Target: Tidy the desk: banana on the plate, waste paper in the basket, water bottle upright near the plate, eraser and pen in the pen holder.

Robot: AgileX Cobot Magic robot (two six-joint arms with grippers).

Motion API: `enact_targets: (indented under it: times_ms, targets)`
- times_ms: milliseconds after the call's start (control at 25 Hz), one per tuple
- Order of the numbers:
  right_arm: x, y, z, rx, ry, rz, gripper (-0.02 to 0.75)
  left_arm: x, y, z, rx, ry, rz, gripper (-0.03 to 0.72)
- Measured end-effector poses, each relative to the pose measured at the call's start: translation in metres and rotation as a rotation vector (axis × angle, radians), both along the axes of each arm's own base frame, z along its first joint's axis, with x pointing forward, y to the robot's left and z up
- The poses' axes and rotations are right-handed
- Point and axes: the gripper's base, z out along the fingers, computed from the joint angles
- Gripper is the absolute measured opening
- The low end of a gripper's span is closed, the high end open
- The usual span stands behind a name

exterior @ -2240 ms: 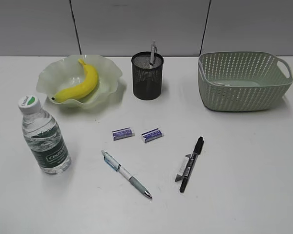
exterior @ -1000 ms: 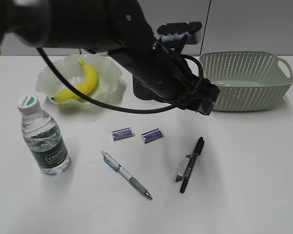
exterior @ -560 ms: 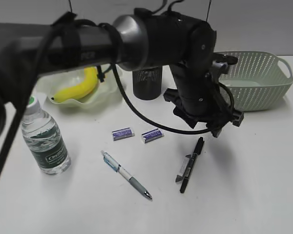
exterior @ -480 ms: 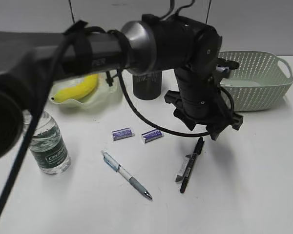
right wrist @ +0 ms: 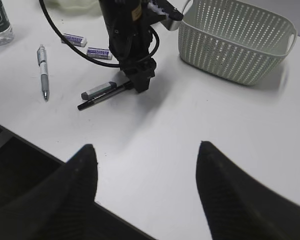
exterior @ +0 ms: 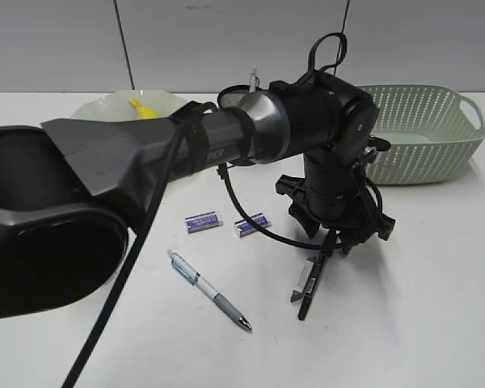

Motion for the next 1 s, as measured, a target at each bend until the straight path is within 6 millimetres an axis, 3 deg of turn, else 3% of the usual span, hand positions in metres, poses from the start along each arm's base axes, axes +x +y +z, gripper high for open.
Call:
enact_targets:
  times_ms: [160,360,560,680,840,1000]
  targets:
    - [0.000,0.000,0.000,0.000,0.000,0.000,0.494,0.001,0.001,-0.002,0.018,-0.005,-0.003,0.333]
    - [0.000,0.000,0.000,0.000,0.000,0.000,0.494,0.003,0.003,-0.001,0.034,-0.018,-0.005,0.108]
    - [0.000,0.000,0.000,0.000,-0.001,0.000,0.494,0.004,-0.003,0.017,-0.012,-0.026,-0.001,0.108]
    - [0.000,0.000,0.000,0.000,-0.001,0.000,0.494,0.005,-0.005,0.048,-0.051,-0.056,0.000,0.108]
    - [0.000,0.000,0.000,0.000,-0.001,0.000,0.494,0.008,0.000,0.116,-0.139,-0.200,0.001,0.108]
    - [0.000,0.000,0.000,0.000,-0.001,0.000,0.494,0.013,0.022,0.185,-0.208,-0.378,0.029,0.108]
